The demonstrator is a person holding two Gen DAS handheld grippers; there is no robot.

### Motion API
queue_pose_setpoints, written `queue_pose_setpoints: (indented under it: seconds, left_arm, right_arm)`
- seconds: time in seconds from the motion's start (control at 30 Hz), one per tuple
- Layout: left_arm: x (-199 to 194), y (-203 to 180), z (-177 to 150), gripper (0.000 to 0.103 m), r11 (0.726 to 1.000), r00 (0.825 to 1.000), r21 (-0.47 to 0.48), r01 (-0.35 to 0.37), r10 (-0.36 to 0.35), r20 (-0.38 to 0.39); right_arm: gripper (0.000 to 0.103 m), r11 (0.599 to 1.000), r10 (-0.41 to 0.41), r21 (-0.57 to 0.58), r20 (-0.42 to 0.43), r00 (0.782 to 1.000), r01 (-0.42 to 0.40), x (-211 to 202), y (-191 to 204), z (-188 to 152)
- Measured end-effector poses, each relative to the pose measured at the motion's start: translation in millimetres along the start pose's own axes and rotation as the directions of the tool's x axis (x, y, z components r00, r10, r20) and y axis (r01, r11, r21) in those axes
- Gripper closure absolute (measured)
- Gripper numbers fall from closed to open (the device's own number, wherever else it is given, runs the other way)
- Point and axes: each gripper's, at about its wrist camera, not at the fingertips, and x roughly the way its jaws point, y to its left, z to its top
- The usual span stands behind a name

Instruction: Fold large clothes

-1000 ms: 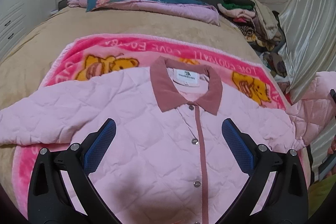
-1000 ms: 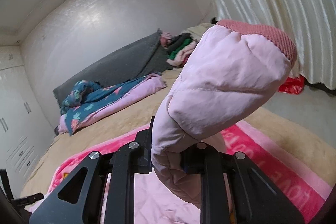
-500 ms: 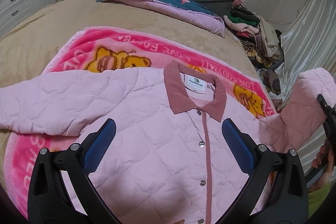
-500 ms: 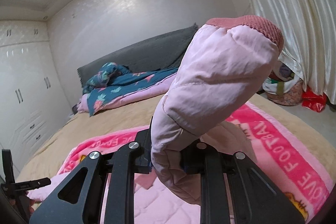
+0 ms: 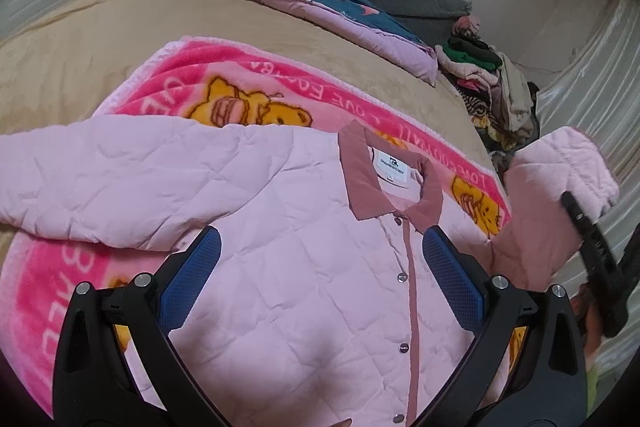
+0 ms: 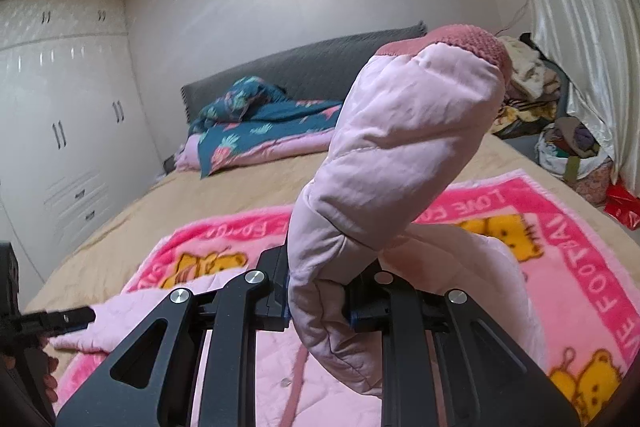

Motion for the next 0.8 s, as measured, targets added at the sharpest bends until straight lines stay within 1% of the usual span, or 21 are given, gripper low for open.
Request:
queue_pose_setpoints:
  seconds: [0.2, 0.47, 0.57, 0.7, 0.8]
  left_arm:
    - [16.2, 12.8, -4.7, 0.008, 0.999, 0.999, -0.044, 0.028, -0.029, -0.018]
    - [34.8, 31.2, -5.6, 0.008, 0.983, 0.993, -0.138, 0.119, -0.121, -0.009]
    - [38.4, 35.8, -7.3, 0.008, 0.974, 0.986, -0.153, 0.164, -0.165, 0.006]
    - [43.0, 42.1, -10.3, 0.008, 0.965, 0.979, -0.162, 0.205, -0.205, 0.014]
    - [46.8, 49.5, -10.2, 0.008, 0.948, 0.966, -0.187, 0.257, -0.259, 0.013]
  right_arm:
    - [0.085, 0.998, 0.028, -0.061, -0.073, 0.997, -0.033, 28.4, 36.6, -28.8]
    - [0.085, 0.986, 0.023, -0.156, -0.168, 0.986, -0.050, 59.0, 73.3, -68.2]
    - [0.085, 0.980, 0.030, -0.186, -0.205, 0.978, -0.069, 68.4, 83.2, -82.9]
    - [0.084, 0.972, 0.038, -0.215, -0.270, 0.962, -0.099, 82.9, 99.2, -105.8]
    - [0.080, 0.962, 0.038, -0.247, -0.300, 0.953, -0.116, 88.9, 112.2, -120.3]
